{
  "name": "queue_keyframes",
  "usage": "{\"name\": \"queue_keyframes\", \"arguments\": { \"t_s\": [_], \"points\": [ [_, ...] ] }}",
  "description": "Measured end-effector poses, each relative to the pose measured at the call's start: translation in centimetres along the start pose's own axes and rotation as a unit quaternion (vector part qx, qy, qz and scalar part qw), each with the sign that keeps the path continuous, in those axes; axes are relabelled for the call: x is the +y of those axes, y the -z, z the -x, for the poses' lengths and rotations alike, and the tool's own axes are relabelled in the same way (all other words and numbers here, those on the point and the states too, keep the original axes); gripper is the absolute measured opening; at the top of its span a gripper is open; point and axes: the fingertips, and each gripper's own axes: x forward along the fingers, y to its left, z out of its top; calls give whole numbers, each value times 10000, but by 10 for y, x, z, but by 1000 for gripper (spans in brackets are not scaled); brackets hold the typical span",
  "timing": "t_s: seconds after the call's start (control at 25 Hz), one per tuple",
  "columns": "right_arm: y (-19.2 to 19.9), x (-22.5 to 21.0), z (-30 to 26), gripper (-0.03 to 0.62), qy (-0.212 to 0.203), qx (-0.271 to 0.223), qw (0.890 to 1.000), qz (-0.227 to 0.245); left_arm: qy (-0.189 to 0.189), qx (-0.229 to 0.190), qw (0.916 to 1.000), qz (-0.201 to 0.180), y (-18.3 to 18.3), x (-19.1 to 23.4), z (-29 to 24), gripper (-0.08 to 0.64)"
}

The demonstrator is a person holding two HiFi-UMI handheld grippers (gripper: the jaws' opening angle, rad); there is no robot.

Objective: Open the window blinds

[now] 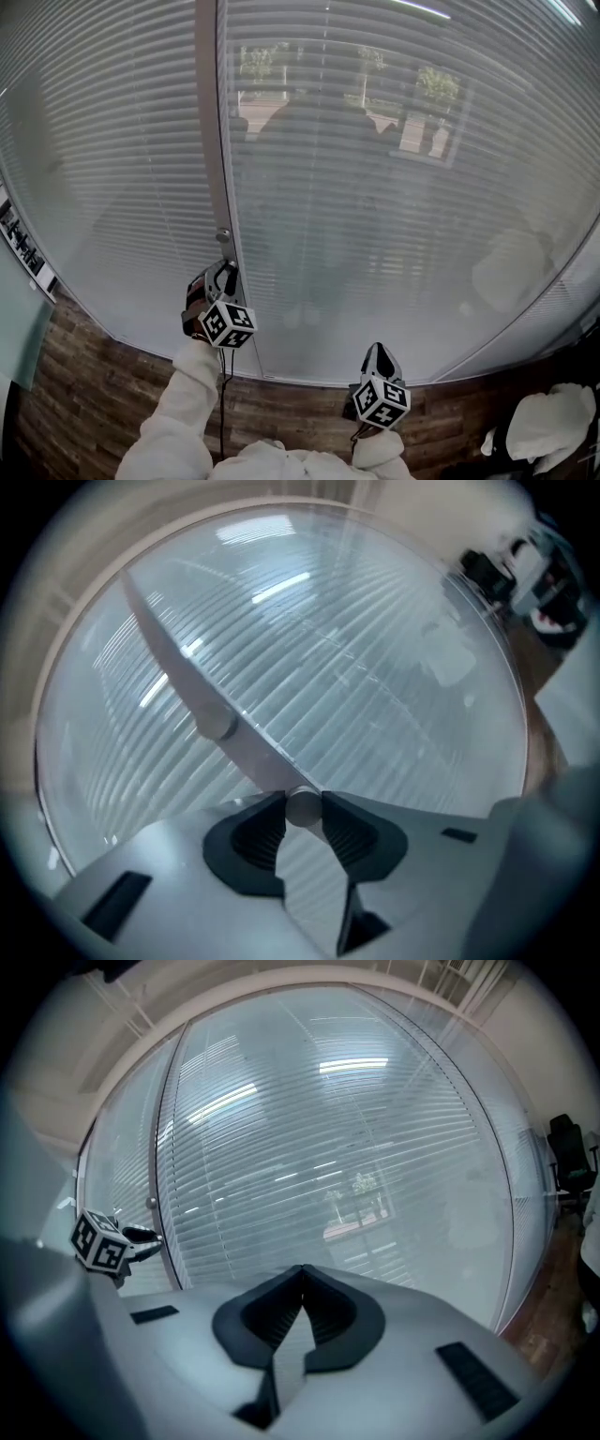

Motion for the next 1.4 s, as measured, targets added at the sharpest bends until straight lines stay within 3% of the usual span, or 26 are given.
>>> {"name": "queue_keyframes", "arguments": {
  "t_s": [0.08, 0.24, 0.4, 0.6, 0.68, 0.76, 0.8, 0.96, 1.04, 1.28, 1.32, 1.36, 1.4],
  "points": [
    [-2, -1, 0, 12, 10, -2, 10000, -4, 92, -54, 9951, 987, 0, 4, 0, 121],
    [-4, -7, 2, 12, 35, -7, 10000, -41, 171, -145, 9686, 2475, 0, 10, 1, 121],
    [-2, -9, 4, 12, 27, 1, 10000, -61, 280, -131, 9328, 3591, 2, 10, 6, 121],
    [-4, -9, 4, 12, 5, -5, 10000, -74, 230, -186, 8895, 4560, 3, 15, 7, 121],
    [-3, -11, 5, 12, 14, 0, 10000, -94, 218, -246, 8629, 5043, 5, 16, 7, 121],
    [-2, -12, 7, 12, 25, 4, 9999, -115, 227, -320, 8266, 5614, 8, 18, 8, 121],
    [-1, -12, 8, 12, 27, 4, 9999, -124, 247, -366, 8050, 5916, 9, 17, 8, 121],
    [1, -10, 9, 12, 15, 14, 9999, -151, 403, -573, 7057, 7051, 11, 11, 3, 121],
    [2, -9, 9, 12, 4, 26, 9999, -156, 406, -637, 6693, 7391, 12, 12, 2, 121],
    [4, -8, 13, 12, 33, 37, 9998, -203, 550, -827, 5985, 7950, 14, 12, 3, 121],
    [4, -7, 13, 12, 32, 37, 9998, -206, 611, -868, 5908, 7998, 13, 13, 2, 121],
    [4, -6, 13, 12, 25, 38, 9998, -207, 703, -903, 5918, 7979, 13, 12, 2, 121],
    [4, -5, 14, 12, 13, 38, 9998, -202, 832, -915, 6067, 7853, 11, 12, 2, 121]
  ]
}}
